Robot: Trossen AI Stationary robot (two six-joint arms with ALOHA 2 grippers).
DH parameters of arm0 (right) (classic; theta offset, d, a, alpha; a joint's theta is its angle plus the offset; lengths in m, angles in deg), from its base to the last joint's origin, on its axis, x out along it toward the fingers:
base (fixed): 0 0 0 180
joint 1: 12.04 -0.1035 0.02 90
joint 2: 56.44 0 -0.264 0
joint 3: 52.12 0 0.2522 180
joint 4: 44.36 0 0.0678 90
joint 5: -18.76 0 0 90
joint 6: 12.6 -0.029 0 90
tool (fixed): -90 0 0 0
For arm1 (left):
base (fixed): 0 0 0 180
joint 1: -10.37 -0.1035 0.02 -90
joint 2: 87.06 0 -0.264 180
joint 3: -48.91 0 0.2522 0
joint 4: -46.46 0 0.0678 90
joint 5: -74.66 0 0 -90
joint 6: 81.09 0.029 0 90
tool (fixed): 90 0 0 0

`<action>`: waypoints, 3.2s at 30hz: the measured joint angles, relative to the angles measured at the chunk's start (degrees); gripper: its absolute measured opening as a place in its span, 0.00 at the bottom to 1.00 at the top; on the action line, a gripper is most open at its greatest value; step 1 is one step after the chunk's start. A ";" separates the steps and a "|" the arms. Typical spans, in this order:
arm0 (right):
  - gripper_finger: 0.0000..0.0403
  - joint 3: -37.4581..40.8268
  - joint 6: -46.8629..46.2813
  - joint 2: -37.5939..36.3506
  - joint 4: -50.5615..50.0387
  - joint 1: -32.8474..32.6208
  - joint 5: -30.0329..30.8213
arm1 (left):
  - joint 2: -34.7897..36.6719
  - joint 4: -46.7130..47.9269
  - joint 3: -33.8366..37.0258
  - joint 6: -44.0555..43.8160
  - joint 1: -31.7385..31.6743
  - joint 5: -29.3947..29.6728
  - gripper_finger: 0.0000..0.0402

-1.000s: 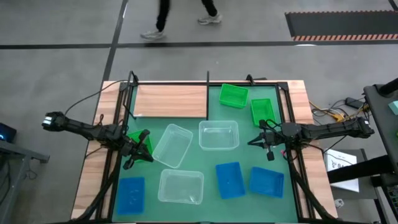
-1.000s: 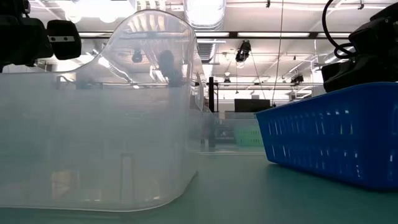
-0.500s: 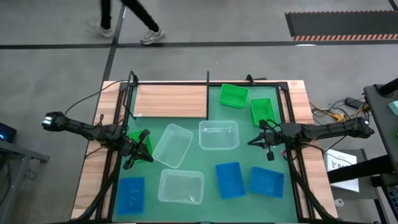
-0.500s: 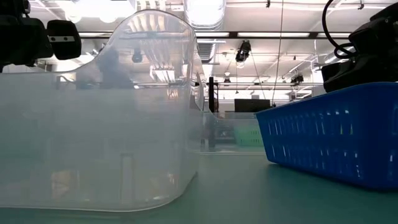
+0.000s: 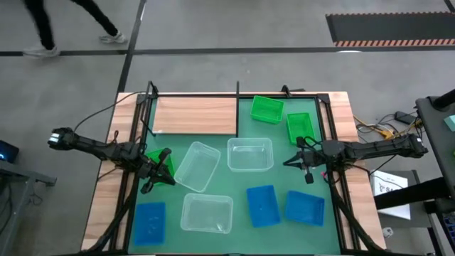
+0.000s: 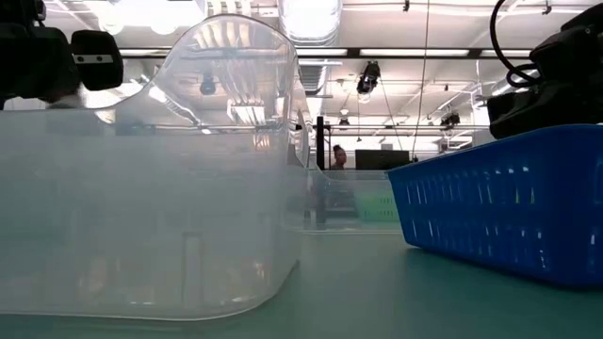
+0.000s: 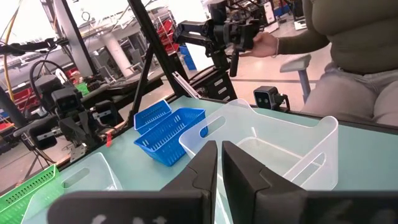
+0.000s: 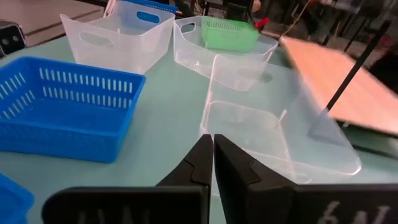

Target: Stack baskets on shelf by color

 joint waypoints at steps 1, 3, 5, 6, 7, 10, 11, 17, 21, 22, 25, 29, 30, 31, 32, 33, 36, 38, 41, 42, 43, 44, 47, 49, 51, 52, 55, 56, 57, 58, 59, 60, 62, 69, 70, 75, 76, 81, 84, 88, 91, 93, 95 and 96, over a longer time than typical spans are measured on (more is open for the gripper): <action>0.02 -0.02 1.17 -0.04 0.80 0.00 0.04 | 0.00 -0.01 0.00 0.00 -0.02 0.00 0.02; 0.02 -0.01 3.60 -0.09 2.00 0.00 0.14 | 0.00 0.00 0.00 0.00 -0.02 0.00 0.02; 0.02 -0.01 4.99 -0.06 2.88 0.00 0.20 | 0.00 0.01 0.00 0.00 0.00 0.00 0.02; 0.02 -0.01 4.41 -0.07 3.05 0.00 0.21 | 0.00 0.01 0.00 0.00 0.00 -0.02 0.02; 0.02 0.00 3.56 -0.08 3.10 0.00 0.54 | 0.00 -0.01 0.00 0.00 -0.01 0.00 0.02; 0.02 -0.02 2.85 -0.07 4.80 0.00 2.62 | 0.00 -0.03 0.00 0.01 -0.02 -0.02 0.02; 0.02 -0.02 3.48 -0.09 5.68 0.06 2.67 | 0.00 -0.12 0.00 0.02 0.00 0.11 0.02; 0.02 -0.02 4.94 0.21 16.81 -0.01 2.58 | -0.27 -4.74 0.00 -0.11 0.07 0.90 0.02; 0.02 -0.02 -8.69 0.48 24.86 0.00 2.58 | -0.76 -14.39 0.00 -0.11 0.07 -0.24 0.02; 0.02 -0.02 -12.46 0.44 25.70 0.00 2.58 | -0.88 -16.82 0.00 -0.13 0.07 -0.28 0.02; 0.02 -0.02 -18.66 0.28 26.21 0.00 2.61 | -1.03 -21.93 0.00 -0.13 0.07 -0.31 0.02; 0.02 -0.02 -11.82 0.44 26.16 0.04 2.61 | -0.88 -26.00 0.00 -2.44 0.07 -0.44 0.02; 0.02 -0.02 -10.09 0.44 26.18 0.04 2.60 | -0.95 -26.72 -0.05 -4.81 0.07 -0.44 0.02; 0.02 -0.02 -8.58 0.43 26.20 0.02 2.62 | -1.01 -26.95 -0.13 -7.18 0.07 -0.44 0.02; 0.02 -0.02 -7.48 0.42 26.16 0.00 2.62 | -1.03 -27.09 -0.22 -9.17 0.07 -0.44 0.02; 0.02 -0.02 -7.00 0.42 26.16 0.00 2.62 | -1.03 -27.09 -0.28 -10.10 0.07 -0.44 0.02; 0.02 -0.02 -7.28 0.44 26.14 0.00 2.62 | -0.95 -27.60 -0.37 -10.13 0.07 -0.44 0.02; 0.02 -0.02 -7.35 0.44 26.19 0.00 2.62 | -0.84 -28.92 -0.37 -10.17 0.07 -0.45 0.02; 0.02 -0.02 -7.35 0.42 26.33 0.00 2.62 | -1.14 -31.91 -0.35 -10.62 0.07 -0.46 0.02; 0.02 -0.02 -7.35 0.42 26.57 0.00 2.62 | -1.14 -32.63 -0.31 -10.60 0.07 -0.46 0.02; 0.02 -0.02 -7.35 0.42 26.72 0.00 2.62 | -1.14 -33.38 -0.31 -10.58 0.07 -0.42 0.02; 0.02 -0.02 -6.89 0.42 27.46 0.00 2.95 | -1.17 -34.04 -0.31 -10.57 0.07 -0.26 0.02; 0.02 -0.02 -6.61 1.58 34.37 0.00 8.27 | -1.24 -35.25 -0.31 -10.56 0.07 0.03 0.02; 0.02 -0.02 -6.92 3.10 38.20 0.03 8.24 | -1.18 -36.04 -0.30 -10.56 0.04 0.48 0.02; 0.02 -0.39 -6.01 5.06 40.51 -0.08 6.59 | -1.11 -36.10 -0.26 -10.55 0.04 1.35 0.02; 0.02 -1.23 -6.00 6.31 40.54 -0.05 6.59 | -1.14 -36.10 -0.26 -10.54 0.04 1.72 0.02; 0.02 -4.79 -5.24 11.01 40.59 -0.02 6.81 | -1.12 -36.33 -0.33 -10.54 0.02 2.88 0.02; 0.02 -6.30 -4.65 12.81 40.64 -0.02 6.75 | -1.08 -36.40 -0.35 -10.54 0.02 2.96 0.02; 0.02 -7.92 -3.86 14.71 40.63 -0.02 6.67 | -0.98 -36.50 -0.35 -10.52 0.02 2.97 0.02; 0.02 -9.58 -2.89 16.64 40.50 -0.02 6.68 | -0.84 -36.70 -0.35 -10.51 0.03 2.97 0.02; 0.02 -11.36 -1.96 18.62 40.40 -0.02 6.91 | -0.72 -37.25 -0.35 -10.51 0.02 3.05 0.02; 0.02 -13.15 -1.65 20.55 40.35 -0.02 7.12 | -0.72 -38.23 -0.35 -10.49 0.02 3.07 0.02; 0.02 -16.95 -1.36 24.26 40.04 -0.02 7.13 | -0.64 -40.15 -0.35 -10.51 0.04 3.08 0.02; 0.02 -32.64 -5.37 35.60 27.08 -0.23 7.19 | -0.24 -41.22 -0.33 -10.49 0.02 3.10 0.02; 0.02 -35.31 -6.34 36.93 24.56 -0.28 7.23 | -0.24 -41.71 -0.35 -10.49 0.03 3.10 0.02; 0.02 -47.51 -11.21 44.38 5.94 -0.82 8.38 | -0.18 -49.41 -0.38 -10.49 -0.04 3.28 0.02; 0.02 -49.82 -12.16 45.87 2.07 -1.14 9.42 | -0.14 -50.29 -0.34 -10.49 -0.02 3.26 0.02; 0.02 -62.99 -20.24 52.84 -15.42 -2.14 14.02 | 0.04 -50.13 -0.24 -10.52 -0.02 3.26 0.02; 0.02 -70.08 -25.99 57.92 -26.01 -3.00 14.75 | 0.04 -50.18 -0.22 -10.56 -0.02 3.26 0.02; 0.02 -79.42 -34.70 64.15 -37.95 -3.73 14.64 | 0.02 -50.15 -0.17 -10.58 -0.02 3.26 0.02; 0.02 -84.98 -45.85 68.76 -45.12 -3.65 14.67 | 0.02 -50.12 -0.15 -10.58 -0.02 3.26 0.02; 0.02 -87.59 -57.43 71.67 -48.48 -3.50 14.63 | 0.04 -49.60 -0.15 -10.58 -0.02 3.26 0.02; 0.03 -89.84 -62.82 73.88 -51.12 -3.50 14.20 | 0.02 -49.64 -0.14 -10.58 -0.02 3.25 0.02; 0.03 -90.88 -63.41 74.87 -52.48 -3.53 13.18 | 0.02 -49.66 -0.13 -10.58 -0.02 3.24 0.02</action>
